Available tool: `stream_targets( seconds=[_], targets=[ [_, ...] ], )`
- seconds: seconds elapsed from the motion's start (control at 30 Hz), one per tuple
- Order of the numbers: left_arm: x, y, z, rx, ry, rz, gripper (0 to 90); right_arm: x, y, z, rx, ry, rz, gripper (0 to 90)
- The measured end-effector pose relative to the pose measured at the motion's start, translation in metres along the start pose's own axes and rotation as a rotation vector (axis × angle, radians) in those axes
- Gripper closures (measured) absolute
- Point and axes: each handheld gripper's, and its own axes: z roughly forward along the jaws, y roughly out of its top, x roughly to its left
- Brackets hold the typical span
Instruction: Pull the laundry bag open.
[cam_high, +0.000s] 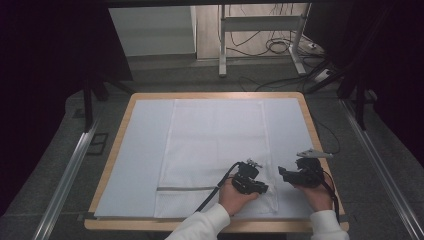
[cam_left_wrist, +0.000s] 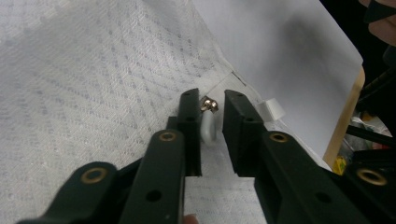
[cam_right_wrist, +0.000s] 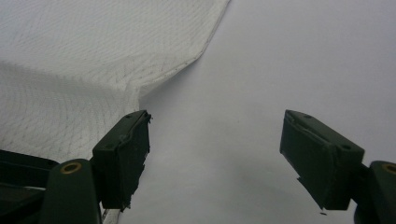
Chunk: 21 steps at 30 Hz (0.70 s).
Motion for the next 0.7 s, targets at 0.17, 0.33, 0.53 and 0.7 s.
stream_targets(
  seconds=[0.17, 0.33, 0.53, 0.7],
  targets=[
    [0.001, 0.0, 0.0, 0.002, -0.004, 0.011, 84.3, 0.0, 0.0, 0.0, 0.001, 0.0, -0.001, 23.8],
    [0.002, 0.0, -0.001, 0.005, -0.013, 0.023, 85.8, 0.0, 0.0, 0.0, 0.002, -0.002, -0.002, 23.7],
    [0.003, 0.001, -0.007, -0.006, -0.02, 0.033, 86.7, -0.002, -0.001, 0.0, 0.004, -0.007, -0.002, 23.8],
    [0.001, 0.0, -0.012, -0.01, -0.013, 0.056, 86.8, -0.001, 0.0, -0.002, -0.001, -0.005, -0.002, 23.8]
  ],
)
